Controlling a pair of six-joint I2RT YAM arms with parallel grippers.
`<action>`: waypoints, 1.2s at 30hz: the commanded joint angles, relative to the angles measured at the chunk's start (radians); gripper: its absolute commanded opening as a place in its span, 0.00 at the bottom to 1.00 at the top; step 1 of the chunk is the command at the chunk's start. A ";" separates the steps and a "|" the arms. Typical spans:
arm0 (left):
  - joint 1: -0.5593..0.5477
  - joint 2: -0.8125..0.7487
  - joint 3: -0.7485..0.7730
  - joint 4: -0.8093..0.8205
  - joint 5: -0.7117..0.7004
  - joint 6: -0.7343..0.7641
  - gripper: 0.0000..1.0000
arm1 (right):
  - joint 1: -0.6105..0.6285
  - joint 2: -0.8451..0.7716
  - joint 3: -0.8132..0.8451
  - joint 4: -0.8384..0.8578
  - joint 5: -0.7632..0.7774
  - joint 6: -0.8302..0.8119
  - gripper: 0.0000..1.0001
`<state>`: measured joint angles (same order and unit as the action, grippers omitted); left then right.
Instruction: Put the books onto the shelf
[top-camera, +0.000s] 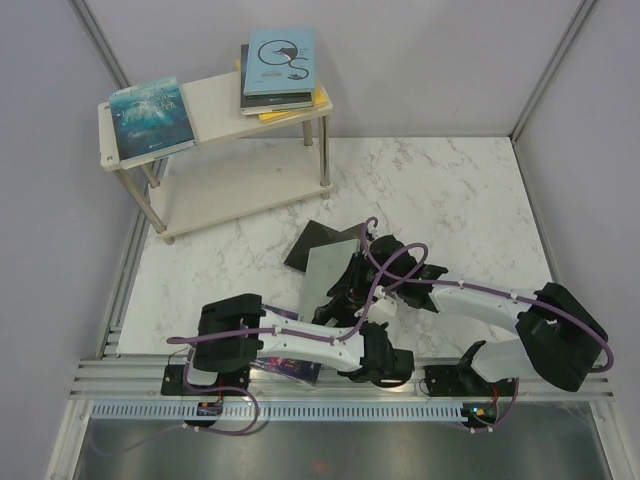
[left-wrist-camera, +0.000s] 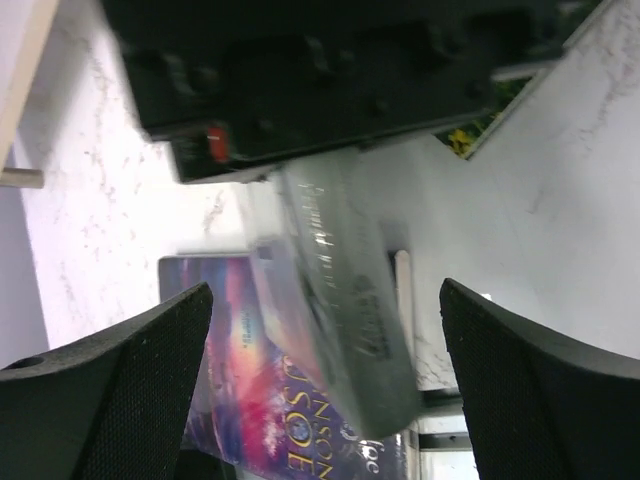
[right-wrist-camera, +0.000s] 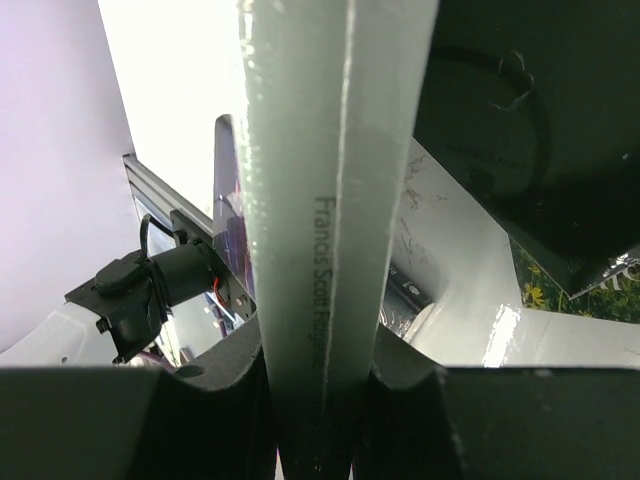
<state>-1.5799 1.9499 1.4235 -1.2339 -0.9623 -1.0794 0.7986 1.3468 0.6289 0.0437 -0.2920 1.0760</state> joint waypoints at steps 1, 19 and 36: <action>0.017 0.007 0.043 -0.136 -0.147 -0.191 0.95 | 0.001 -0.038 0.005 0.005 -0.022 -0.034 0.00; 0.043 0.093 0.074 -0.305 -0.208 -0.353 0.02 | 0.001 -0.080 0.012 -0.036 -0.070 -0.008 0.00; 0.041 -0.152 0.008 -0.303 -0.164 -0.300 0.02 | -0.225 -0.130 0.394 -0.488 0.059 -0.290 0.98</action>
<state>-1.5398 1.9011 1.4231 -1.3693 -1.0943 -1.3117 0.6319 1.2762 0.9539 -0.3183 -0.2745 0.8814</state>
